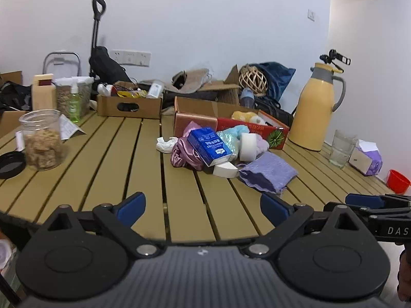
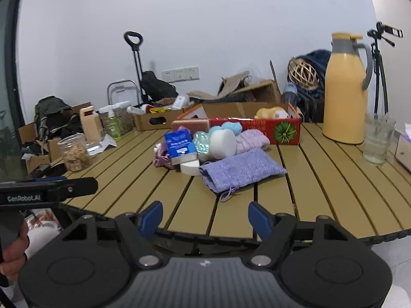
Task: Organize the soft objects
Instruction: 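Withdraw the right gripper from the box back over the table, then grasp the pink sponge block with the right gripper and lower it into the box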
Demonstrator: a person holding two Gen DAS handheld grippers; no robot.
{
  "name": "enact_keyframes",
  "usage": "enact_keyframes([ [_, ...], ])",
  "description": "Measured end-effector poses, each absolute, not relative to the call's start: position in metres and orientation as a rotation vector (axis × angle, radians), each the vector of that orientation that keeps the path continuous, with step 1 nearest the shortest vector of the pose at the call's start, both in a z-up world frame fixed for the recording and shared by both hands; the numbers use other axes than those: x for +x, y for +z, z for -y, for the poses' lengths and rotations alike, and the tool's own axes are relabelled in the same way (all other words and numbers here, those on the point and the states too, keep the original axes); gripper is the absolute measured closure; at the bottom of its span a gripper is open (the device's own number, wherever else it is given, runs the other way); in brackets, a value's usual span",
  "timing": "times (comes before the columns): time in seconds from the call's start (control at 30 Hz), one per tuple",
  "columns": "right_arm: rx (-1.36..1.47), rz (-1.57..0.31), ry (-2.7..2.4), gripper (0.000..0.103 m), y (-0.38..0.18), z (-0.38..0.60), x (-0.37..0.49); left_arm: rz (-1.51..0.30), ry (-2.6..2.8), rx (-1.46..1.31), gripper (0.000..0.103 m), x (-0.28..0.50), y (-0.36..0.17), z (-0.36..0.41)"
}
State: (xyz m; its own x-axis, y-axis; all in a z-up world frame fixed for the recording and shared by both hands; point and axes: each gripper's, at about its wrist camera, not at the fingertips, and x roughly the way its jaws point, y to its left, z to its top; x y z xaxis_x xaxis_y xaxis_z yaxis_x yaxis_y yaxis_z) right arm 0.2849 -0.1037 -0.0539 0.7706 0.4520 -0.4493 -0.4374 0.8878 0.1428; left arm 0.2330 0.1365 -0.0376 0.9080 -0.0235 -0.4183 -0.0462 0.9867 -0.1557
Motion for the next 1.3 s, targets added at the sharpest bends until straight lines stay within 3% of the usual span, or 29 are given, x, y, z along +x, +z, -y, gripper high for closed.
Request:
enact_keyframes([
  [0.13,0.043,-0.513,0.470,0.039,-0.059,0.095,0.318,-0.451,-0.013,-0.169,0.017,0.275,-0.040,-0.145],
  [0.2,0.042,-0.524,0.471,0.051,-0.060,0.090,0.334,-0.463,-0.029,-0.169,0.022,0.299,-0.039,-0.148],
  [0.37,0.053,-0.528,0.509,0.062,-0.057,0.071,0.385,-0.474,-0.094,-0.152,0.027,0.364,-0.027,-0.162],
  [0.8,0.075,-0.572,0.624,0.062,-0.039,0.012,0.531,-0.515,-0.074,-0.130,0.039,0.511,-0.025,-0.202],
  [0.93,0.183,-0.668,0.649,0.061,-0.044,-0.002,0.594,-0.600,-0.087,-0.249,0.052,0.551,-0.036,-0.225],
  [1.07,0.298,-0.770,0.658,0.061,-0.056,-0.011,0.634,-0.646,-0.152,-0.387,0.059,0.561,-0.043,-0.244],
  [1.3,0.388,-0.792,0.675,0.074,-0.059,-0.009,0.636,-0.652,-0.153,-0.441,0.061,0.545,-0.035,-0.243],
])
